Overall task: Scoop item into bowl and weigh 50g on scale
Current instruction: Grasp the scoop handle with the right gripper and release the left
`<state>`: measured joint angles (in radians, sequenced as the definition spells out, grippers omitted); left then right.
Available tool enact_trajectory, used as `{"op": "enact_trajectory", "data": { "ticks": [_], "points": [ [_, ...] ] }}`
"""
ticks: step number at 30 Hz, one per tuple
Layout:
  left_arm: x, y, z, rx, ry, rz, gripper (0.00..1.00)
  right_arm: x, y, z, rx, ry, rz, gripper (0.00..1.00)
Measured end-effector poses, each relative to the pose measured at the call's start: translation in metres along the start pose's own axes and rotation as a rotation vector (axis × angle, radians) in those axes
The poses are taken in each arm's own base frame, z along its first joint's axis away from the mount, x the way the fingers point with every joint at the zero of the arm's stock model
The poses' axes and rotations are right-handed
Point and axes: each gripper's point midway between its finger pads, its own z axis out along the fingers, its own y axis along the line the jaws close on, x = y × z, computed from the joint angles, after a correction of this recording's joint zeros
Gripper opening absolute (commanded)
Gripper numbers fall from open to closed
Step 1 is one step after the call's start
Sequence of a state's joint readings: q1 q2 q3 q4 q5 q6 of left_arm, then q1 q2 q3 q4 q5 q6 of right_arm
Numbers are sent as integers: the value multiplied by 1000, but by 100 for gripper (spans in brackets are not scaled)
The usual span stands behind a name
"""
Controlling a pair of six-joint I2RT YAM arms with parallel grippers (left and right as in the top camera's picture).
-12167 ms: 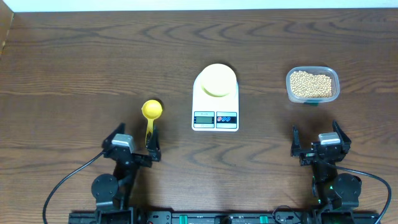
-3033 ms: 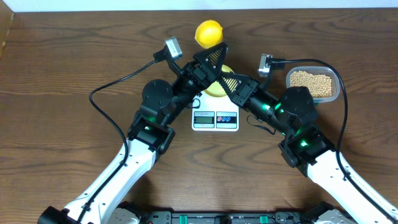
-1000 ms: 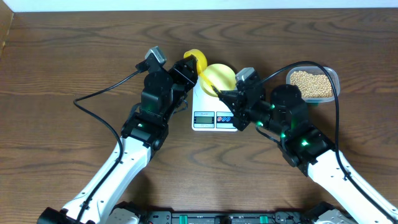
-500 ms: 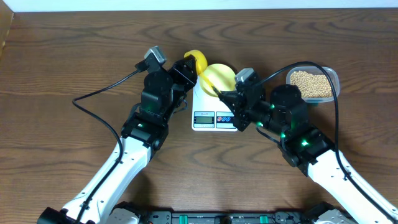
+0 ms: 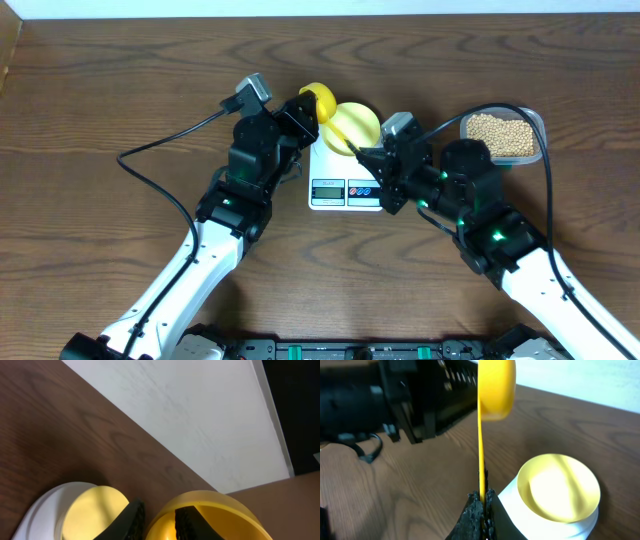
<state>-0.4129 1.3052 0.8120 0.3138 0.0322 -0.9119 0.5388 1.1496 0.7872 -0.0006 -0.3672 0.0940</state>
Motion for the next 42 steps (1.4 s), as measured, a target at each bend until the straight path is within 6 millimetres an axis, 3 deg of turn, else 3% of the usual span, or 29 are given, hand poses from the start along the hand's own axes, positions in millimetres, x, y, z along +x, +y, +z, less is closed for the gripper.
{"op": "enact_trajectory", "data": {
  "ticks": [2, 6, 18, 22, 25, 29, 33, 35, 36, 38, 42],
  "points": [
    [3, -2, 0, 7, 10, 7, 18, -2, 2, -4, -5, -4, -2, 1],
    [5, -2, 0, 10, 19, 22, 7, -1, 2, -5, -7, 2, 3, 1],
    [6, -2, 0, 10, 23, 40, 7, -9, 5, -9, -22, -26, 48, 3],
    [6, -3, 0, 14, 25, 29, 7, -23, 16, -21, -55, -73, 56, 8],
    [1, 0, 0, 5, 6, -6, 7, -30, 25, -29, -89, -98, 59, 6],
    [-2, 1, 0, 0, -1, -61, 7, -32, 30, -31, -114, -100, 69, 10],
    [-1, 1, 0, 2, 0, -84, 7, -32, 31, -31, -121, -99, 77, 31],
    [0, -1, 0, 8, 8, -98, 7, -33, 29, -31, -105, -105, 83, 65],
    [0, -1, 0, 10, 11, -113, 7, -34, 21, -31, -68, -111, 113, 75],
    [1, -2, 0, 18, 17, -138, 7, -37, 7, -33, -1, -131, 151, 80],
    [3, -11, 0, 55, 35, -161, 7, -50, -28, -51, 136, -202, 214, 81]
  ]
}}
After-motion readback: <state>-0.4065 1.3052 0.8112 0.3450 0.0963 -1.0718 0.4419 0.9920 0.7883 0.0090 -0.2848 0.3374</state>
